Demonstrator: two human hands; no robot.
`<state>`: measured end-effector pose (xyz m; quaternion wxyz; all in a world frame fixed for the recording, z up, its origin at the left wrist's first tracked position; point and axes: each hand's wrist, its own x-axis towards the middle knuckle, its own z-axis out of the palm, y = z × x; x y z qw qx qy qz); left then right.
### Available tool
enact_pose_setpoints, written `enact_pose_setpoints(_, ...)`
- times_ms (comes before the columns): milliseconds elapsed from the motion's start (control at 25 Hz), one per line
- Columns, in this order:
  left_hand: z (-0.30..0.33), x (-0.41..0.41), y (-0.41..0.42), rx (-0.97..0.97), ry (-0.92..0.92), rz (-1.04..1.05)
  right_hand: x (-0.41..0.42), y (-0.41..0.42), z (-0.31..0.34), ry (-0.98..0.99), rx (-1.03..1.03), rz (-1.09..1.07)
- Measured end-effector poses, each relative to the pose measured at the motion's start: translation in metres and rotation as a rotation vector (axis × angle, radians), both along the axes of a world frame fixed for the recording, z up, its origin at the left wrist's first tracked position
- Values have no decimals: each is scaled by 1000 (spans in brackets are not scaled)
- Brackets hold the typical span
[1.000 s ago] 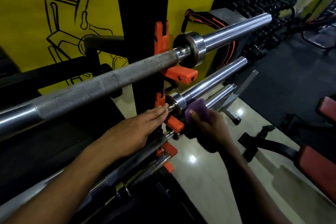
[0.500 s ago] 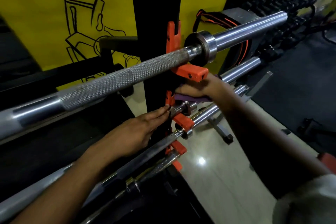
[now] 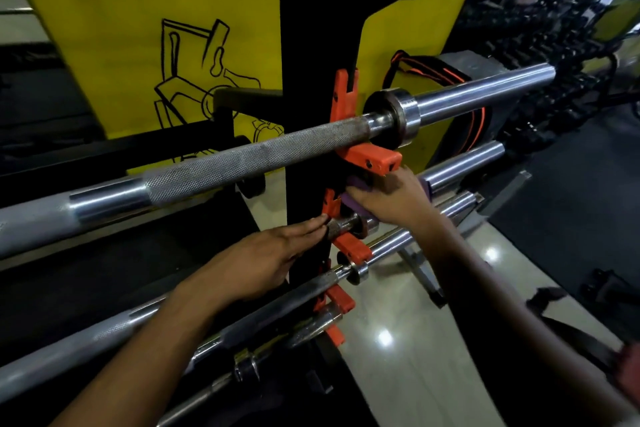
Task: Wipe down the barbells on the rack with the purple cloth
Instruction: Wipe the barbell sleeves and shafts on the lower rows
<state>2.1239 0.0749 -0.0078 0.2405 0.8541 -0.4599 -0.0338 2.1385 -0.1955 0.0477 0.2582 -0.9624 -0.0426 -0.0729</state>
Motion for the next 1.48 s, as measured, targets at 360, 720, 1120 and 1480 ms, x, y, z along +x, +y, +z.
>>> enact_pose_setpoints(360, 4, -4, -2, -12, 45, 26, -87, -15, -113, 94, 921, -353)
enact_pose_setpoints(720, 9, -7, -3, -43, 53, 80, -28, 25, -111, 233, 2037, -514)
enact_pose_setpoints(1120, 13, -9, -5, -66, 107, 127, -90, -1, -97, 415, 1595, -313)
enact_pose_setpoints(1480, 16, -15, -7, -9, 26, 193, -103, -15, -50, -163, 377, 75)
